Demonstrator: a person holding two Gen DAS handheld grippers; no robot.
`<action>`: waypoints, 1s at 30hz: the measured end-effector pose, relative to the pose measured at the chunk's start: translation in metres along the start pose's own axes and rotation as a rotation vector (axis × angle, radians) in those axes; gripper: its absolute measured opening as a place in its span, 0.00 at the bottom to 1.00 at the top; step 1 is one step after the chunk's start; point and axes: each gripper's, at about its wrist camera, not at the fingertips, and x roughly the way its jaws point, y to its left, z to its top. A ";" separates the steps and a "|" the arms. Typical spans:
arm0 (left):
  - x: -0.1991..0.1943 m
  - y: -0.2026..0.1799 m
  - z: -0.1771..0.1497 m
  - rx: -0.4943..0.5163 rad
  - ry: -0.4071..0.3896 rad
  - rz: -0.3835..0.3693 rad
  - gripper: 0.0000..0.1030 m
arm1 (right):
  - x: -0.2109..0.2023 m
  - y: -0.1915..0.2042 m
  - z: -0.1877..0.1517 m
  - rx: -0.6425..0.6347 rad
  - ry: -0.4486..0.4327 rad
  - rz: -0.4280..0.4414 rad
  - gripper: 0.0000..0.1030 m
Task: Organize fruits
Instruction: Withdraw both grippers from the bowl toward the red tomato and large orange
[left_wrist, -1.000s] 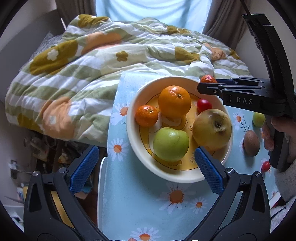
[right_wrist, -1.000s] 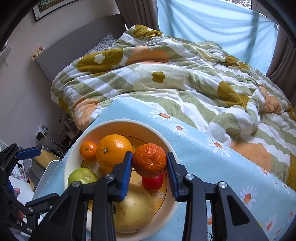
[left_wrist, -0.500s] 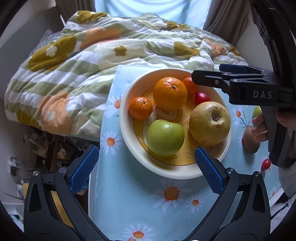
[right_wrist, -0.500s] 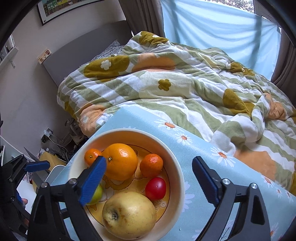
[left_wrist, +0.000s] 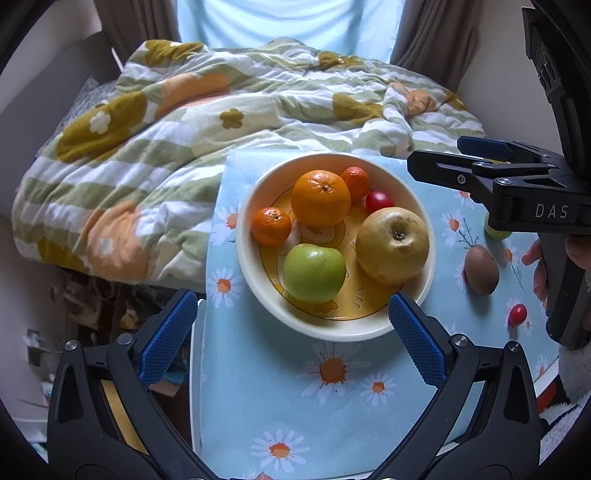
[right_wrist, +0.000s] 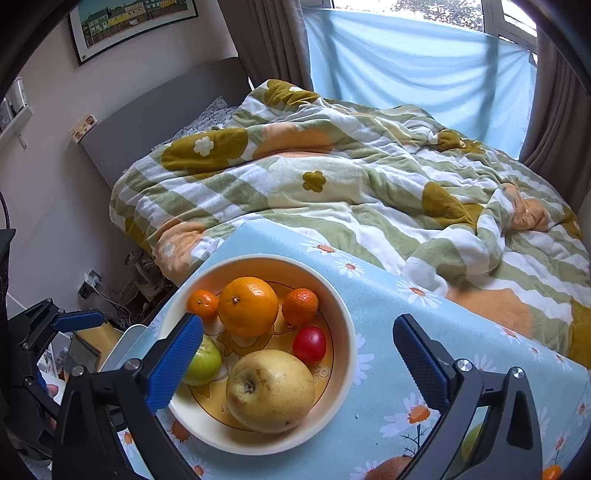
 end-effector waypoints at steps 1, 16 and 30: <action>-0.004 -0.001 0.000 0.004 -0.005 -0.003 1.00 | -0.006 0.000 -0.001 0.008 -0.003 -0.007 1.00; -0.032 -0.039 0.007 0.171 -0.030 -0.082 1.00 | -0.096 -0.023 -0.052 0.204 -0.029 -0.208 1.00; -0.042 -0.124 0.000 0.235 -0.060 -0.056 1.00 | -0.179 -0.093 -0.130 0.350 -0.060 -0.352 1.00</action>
